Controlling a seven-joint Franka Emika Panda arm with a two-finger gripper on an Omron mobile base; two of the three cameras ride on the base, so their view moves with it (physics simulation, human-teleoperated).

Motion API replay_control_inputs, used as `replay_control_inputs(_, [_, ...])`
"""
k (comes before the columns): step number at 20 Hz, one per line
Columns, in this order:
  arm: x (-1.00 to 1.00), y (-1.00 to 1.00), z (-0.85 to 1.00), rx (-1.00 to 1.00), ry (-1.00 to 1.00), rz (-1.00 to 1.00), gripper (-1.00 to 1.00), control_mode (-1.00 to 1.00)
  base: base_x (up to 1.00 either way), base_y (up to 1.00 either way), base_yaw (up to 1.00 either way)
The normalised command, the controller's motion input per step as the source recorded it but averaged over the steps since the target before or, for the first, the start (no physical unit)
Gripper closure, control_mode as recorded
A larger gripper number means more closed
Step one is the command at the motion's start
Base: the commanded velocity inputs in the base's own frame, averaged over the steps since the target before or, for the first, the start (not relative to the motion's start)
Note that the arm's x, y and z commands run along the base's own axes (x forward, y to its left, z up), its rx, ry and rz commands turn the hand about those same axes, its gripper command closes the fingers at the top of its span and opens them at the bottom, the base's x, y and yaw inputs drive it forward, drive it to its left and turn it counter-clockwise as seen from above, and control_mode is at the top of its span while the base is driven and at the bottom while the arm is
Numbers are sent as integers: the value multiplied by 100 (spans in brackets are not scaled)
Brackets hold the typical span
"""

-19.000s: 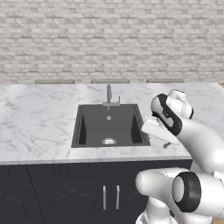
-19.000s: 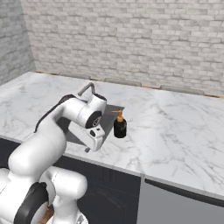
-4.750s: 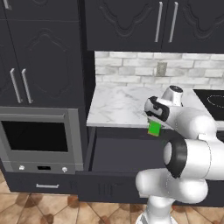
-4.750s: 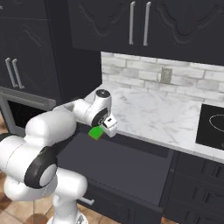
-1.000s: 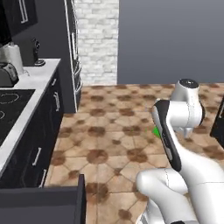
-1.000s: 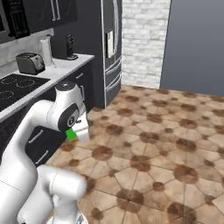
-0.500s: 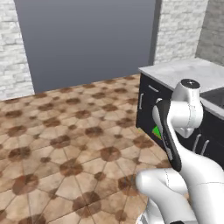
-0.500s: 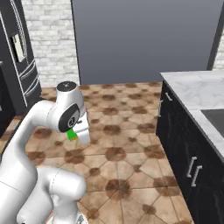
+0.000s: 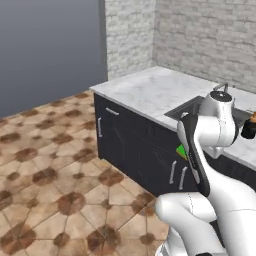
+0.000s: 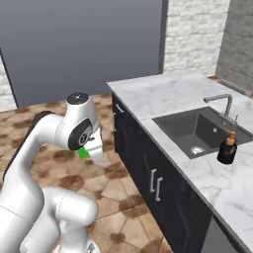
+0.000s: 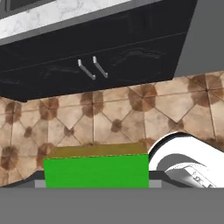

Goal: Restock the sink supplies by placing the sponge and soap dispenser on the counter and next to the sink. Make sure the soap dispenser is upright.

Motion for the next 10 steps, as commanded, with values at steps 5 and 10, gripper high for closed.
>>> replay_control_inputs(5, [0,0,0,0,0,0,100,100,70,-27,-42])
replay_control_inputs(10, [0,0,0,0,0,0,100,100,26,6,-51])
